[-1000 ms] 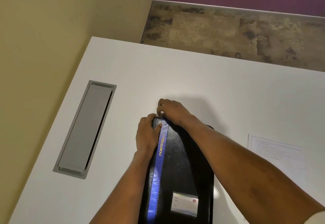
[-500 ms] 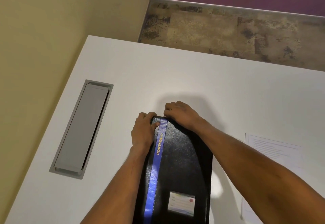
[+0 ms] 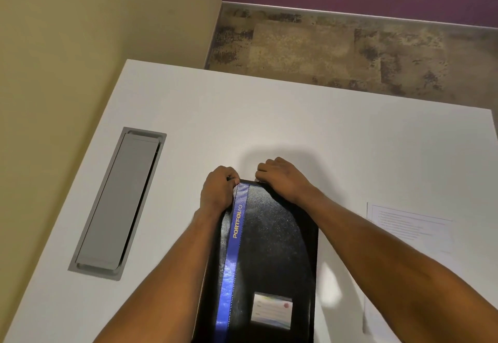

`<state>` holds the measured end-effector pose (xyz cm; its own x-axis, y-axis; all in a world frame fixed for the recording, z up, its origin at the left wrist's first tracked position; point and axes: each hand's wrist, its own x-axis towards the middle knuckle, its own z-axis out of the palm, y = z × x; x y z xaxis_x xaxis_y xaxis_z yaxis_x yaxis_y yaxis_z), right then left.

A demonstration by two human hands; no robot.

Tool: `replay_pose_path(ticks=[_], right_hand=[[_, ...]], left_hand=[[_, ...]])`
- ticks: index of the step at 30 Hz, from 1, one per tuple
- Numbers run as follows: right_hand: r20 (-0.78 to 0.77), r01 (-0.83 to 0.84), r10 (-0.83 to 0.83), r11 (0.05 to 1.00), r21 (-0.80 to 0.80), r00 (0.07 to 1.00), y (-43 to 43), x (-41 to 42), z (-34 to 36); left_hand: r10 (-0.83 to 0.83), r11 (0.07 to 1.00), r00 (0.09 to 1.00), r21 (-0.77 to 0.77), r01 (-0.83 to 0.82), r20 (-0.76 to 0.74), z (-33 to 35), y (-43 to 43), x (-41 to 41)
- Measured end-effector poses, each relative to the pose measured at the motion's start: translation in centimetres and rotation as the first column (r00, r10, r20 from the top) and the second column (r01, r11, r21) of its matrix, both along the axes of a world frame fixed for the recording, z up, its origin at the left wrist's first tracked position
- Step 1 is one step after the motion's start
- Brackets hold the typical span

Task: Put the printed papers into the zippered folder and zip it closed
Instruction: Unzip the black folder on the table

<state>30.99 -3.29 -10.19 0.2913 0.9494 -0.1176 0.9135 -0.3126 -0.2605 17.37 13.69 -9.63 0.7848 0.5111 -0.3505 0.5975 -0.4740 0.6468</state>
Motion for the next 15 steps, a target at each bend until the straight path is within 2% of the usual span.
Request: replay_pose_path(ticks=[7, 15], right_hand=[[0.017, 0.086, -0.085, 0.995, -0.046, 0.996, -5.2, 1.8, 0.0], [0.002, 0.382, -0.383, 0.922, -0.070, 0.924, -11.9, 1.1, 0.5]], left_hand=[[0.035, 0.999, 0.999, -0.022, -0.036, -0.005, 0.1, 1.1, -0.6], [0.047, 0.999, 0.998, 0.015, -0.046, -0.045, 0.7, 0.4, -0.4]])
